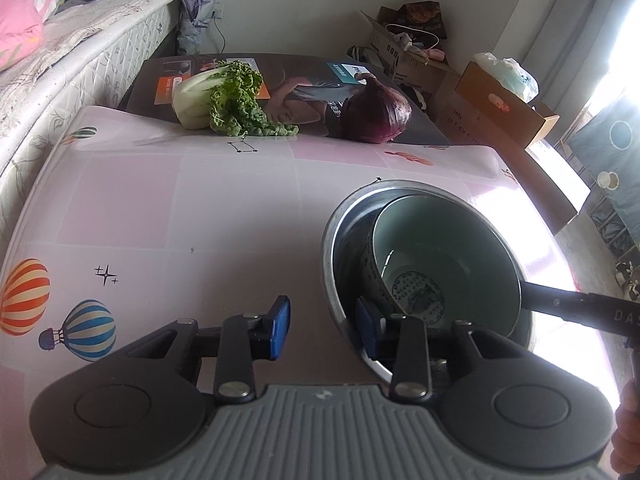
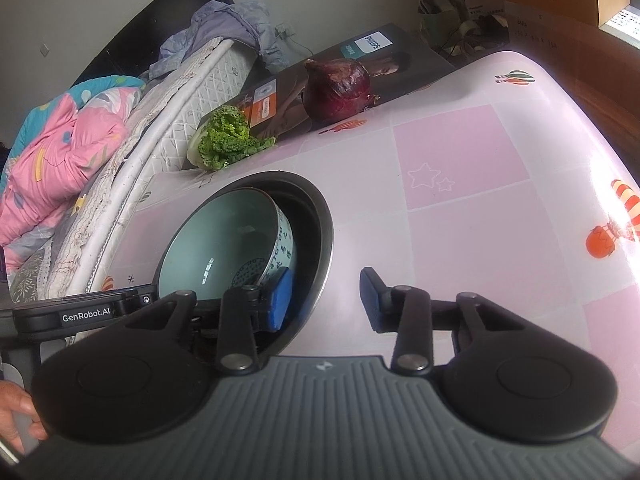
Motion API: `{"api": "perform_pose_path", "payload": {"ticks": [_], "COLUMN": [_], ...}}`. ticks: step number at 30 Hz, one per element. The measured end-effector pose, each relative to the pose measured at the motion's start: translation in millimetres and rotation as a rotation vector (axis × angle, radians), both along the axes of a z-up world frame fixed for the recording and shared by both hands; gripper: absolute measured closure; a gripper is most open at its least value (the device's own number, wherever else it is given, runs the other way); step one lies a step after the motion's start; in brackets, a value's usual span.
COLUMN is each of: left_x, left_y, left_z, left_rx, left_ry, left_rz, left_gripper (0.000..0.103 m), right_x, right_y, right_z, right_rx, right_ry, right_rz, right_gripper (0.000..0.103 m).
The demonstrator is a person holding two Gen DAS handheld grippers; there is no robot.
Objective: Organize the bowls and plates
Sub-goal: 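Lift the nested bowls with the right tool and carry them over the plate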
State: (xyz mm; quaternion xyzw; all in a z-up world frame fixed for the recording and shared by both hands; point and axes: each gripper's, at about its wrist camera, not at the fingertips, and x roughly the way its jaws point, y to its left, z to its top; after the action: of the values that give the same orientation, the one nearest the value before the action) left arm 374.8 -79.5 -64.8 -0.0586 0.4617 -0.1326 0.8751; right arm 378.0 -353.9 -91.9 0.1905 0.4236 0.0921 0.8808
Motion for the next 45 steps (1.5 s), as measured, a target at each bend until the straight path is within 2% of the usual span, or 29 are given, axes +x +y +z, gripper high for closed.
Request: {"api": "perform_pose_path", "payload": {"ticks": [7,15,20,27,30,36,40,45], "left_x": [2.2,3.8,4.9,6.7,8.7,12.3,10.8,9.9], "left_y": [0.8,0.0,-1.8,-4.1,-6.4,-9.7,-11.2,-11.0], "left_z": [-1.5,-3.5,-3.8,-4.9,-5.7,-6.2,-5.7,-5.3], "left_rx": [-0.013,-0.014,-0.005,0.002,0.009,-0.017,-0.007,-0.003], "left_ry": [0.013,0.016,0.017,0.029,0.034,0.055,0.055,0.053], "left_rz": [0.005,0.008,0.006,0.016,0.015,-0.003,-0.006,-0.009], "left_gripper": [0.068,0.068,0.068,0.068,0.070,0.087,0.087,0.087], "right_x": [1.7,6.8,9.5,17.8,22.8,30.7,33.5,31.8], "right_y": [-4.6,-11.5,-15.0,-10.1,-8.7,-3.5,0.2,5.4], "right_z": [4.3,-1.1,-3.9,-11.8,-18.6,-24.0,-25.5,-22.9], "right_rx": [0.019,0.059,0.077,0.017,0.021,0.060,0.110,0.098], "right_ry": [0.003,0.034,0.039,0.062,0.070,0.073,0.086,0.085], "right_rz": [-0.018,-0.059,-0.068,-0.081,-0.078,-0.058,-0.046,-0.037], "right_gripper": [0.064,0.054,0.052,0.052,0.058,0.076,0.092,0.094]}}
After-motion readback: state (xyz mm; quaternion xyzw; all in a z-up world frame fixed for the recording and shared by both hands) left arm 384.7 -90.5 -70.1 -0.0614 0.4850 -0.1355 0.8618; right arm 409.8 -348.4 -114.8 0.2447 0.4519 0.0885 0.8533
